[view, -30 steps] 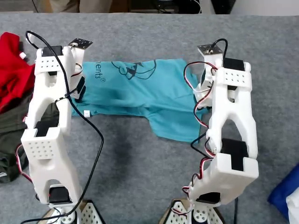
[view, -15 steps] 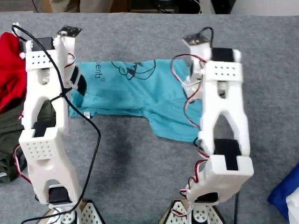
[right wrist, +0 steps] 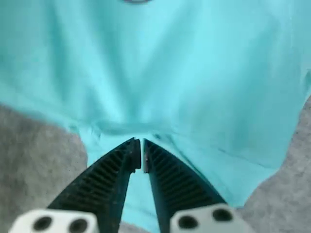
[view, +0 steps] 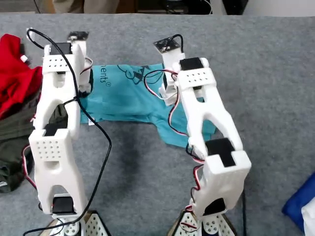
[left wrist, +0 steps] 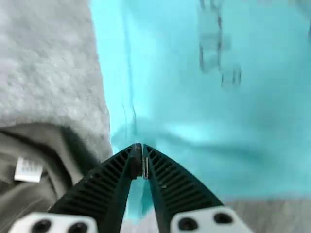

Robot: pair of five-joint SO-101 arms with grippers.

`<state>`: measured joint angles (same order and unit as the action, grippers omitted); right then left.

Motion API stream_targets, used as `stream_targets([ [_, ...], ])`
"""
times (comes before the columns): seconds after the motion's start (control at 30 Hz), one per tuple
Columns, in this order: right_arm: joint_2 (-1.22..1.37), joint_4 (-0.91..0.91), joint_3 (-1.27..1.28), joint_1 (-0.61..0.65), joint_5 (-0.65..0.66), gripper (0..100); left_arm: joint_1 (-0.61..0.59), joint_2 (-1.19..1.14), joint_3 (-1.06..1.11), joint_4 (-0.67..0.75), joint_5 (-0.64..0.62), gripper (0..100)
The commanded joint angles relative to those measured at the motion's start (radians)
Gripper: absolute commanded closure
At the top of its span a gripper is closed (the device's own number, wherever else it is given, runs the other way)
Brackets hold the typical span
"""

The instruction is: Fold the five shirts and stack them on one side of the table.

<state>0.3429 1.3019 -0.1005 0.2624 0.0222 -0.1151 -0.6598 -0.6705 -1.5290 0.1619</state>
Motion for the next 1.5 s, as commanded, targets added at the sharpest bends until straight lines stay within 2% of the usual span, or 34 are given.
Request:
stream_targets([
  [0.0, 0.039, -0.043, -0.096, -0.025, -0.055, 99.3, 0.003, -0.002, -0.071, 0.080, -0.149, 98],
  [0.17, 0.180, -0.095, -0.154, -0.024, -0.101, 99.3, 0.000, -0.058, -0.069, 0.143, -0.176, 98],
  [0.4, 0.326, -0.084, -0.220, -0.025, -0.104, 99.3, 0.011, -0.140, -0.114, 0.144, -0.176, 98],
  [0.83, 0.332, 0.301, -0.358, -0.024, -0.095, 99.3, 0.009, -0.174, -0.127, 0.146, -0.176, 98],
  [1.07, 0.340, 0.402, -0.363, 0.013, -0.095, 99.3, 0.009, -0.174, -0.127, 0.143, -0.176, 98],
  [1.47, 0.338, 0.474, -0.355, 0.031, -0.095, 99.3, 0.008, -0.174, -0.120, 0.141, -0.172, 98],
])
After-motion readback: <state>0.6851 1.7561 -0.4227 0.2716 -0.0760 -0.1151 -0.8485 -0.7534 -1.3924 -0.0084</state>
